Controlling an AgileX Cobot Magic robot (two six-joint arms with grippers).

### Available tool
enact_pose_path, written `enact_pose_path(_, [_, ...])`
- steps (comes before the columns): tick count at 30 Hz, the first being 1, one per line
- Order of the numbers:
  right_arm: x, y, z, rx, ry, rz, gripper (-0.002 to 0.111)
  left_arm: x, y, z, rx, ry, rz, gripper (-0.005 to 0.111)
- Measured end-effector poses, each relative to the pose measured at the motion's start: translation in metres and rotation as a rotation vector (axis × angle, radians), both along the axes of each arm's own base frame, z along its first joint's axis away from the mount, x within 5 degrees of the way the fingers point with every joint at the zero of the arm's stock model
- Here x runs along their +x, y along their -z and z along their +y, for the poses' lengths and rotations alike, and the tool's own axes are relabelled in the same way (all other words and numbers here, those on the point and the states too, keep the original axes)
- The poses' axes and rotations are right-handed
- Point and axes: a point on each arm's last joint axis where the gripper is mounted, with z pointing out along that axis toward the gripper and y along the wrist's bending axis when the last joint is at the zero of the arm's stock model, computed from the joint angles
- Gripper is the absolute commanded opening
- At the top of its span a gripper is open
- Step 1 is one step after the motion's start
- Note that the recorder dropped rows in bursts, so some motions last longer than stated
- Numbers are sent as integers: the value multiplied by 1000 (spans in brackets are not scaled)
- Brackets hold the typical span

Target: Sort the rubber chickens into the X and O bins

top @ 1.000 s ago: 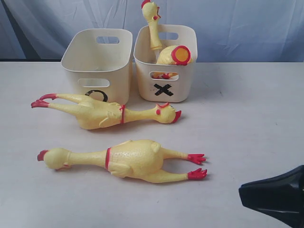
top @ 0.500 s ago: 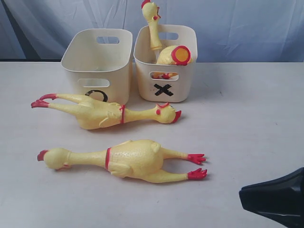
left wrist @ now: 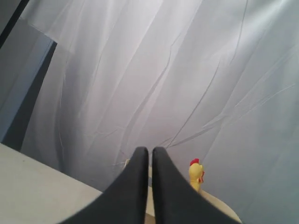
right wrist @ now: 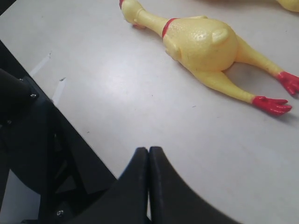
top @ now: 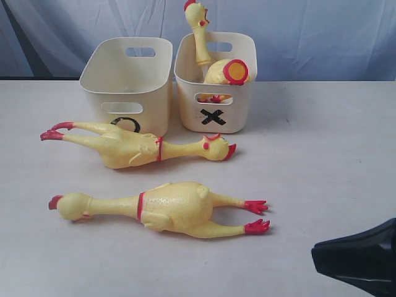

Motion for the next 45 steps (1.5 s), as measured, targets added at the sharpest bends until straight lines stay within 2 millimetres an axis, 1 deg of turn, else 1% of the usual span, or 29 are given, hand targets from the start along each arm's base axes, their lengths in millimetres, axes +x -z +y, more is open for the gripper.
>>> enact_pose_path(4, [0,0,0,-1,-1,-2,-1,4,-19,0,8,-1,6,14])
enact_pose_path(6, [0,0,0,-1,-1,-2,-1,8,-27,0,27,-6,16,19])
enact_pose_path(12, [0,0,0,3,-1,0,-1,28,-49,0,48,-10,73,47])
enact_pose_path(15, [0,0,0,5,-1,1,-1,41,-55,0,49,-5,151,59])
enact_pose_path(17, [0,0,0,5,-1,1,-1,52,-56,0,42,2,239,61])
enact_pose_path(19, [0,0,0,5,-1,1,-1,63,-54,-1,49,11,333,61])
enact_pose_path(22, [0,0,0,5,-1,1,-1,79,-52,-7,122,72,461,61])
enact_pose_path(26, [0,0,0,5,-1,1,-1,100,-47,-26,303,250,559,61])
enact_pose_path(31, [0,0,0,5,-1,1,-1,122,-42,-50,630,455,562,61])
enact_pose_path(35, [0,0,0,5,-1,1,-1,135,-35,-62,887,543,528,61])
enact_pose_path(41, [0,0,0,5,-1,1,-1,151,-23,-73,1204,596,436,61])
enact_pose_path(45, [0,0,0,5,-1,1,-1,162,-9,-82,1470,653,364,61])
